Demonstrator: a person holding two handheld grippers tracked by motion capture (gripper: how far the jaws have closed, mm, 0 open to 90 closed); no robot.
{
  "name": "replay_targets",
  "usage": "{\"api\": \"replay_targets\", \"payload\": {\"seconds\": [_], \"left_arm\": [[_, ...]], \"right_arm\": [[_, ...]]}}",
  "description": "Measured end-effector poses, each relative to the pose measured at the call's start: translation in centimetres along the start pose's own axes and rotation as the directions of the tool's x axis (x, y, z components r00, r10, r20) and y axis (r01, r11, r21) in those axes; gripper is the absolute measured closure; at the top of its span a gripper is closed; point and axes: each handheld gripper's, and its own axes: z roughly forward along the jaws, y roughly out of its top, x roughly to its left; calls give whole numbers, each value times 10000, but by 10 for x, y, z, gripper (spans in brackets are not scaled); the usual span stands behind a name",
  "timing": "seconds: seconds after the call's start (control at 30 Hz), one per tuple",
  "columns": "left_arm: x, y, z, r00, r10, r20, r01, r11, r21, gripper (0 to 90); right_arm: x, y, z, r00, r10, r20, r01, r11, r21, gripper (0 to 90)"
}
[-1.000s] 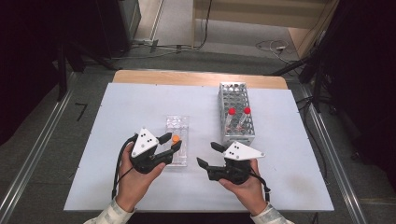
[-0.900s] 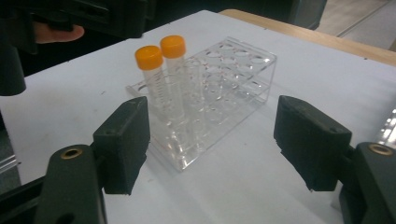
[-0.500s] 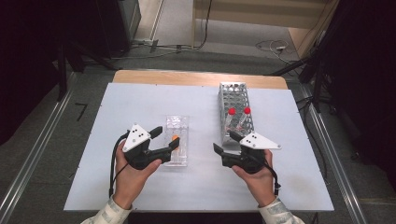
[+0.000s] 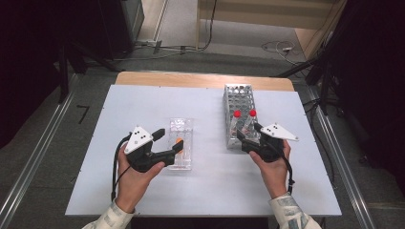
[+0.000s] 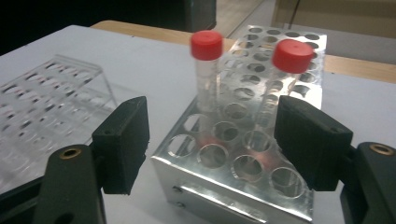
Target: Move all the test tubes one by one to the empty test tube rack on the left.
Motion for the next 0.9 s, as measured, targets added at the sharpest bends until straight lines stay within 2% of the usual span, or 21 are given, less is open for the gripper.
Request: {"api": "replay_targets", "payload": {"seconds": [0.1,0.33,0.53,0.8,0.9], "left_arm": [[0,0,0,10000,-50,15,50,10000,-9,236],[0,0,1,10000,-63,54,63,10000,-8,237],[1,-1,0,9999,-121,38,121,9999,-26,237],[0,-2,3,9999,-103,98,102,9999,93,237],[0,-2,3,9999,-122,112,121,9999,92,237]], "right_arm": [[-7,3,6,9991,78,409,-78,10000,-8,259],[-19,7,21,9959,32,903,-43,9999,121,335],[-26,4,33,9951,141,980,-175,9993,335,441],[-26,3,41,9967,43,810,-71,9994,348,585],[-26,2,43,9971,59,752,-90,9991,406,611]]}}
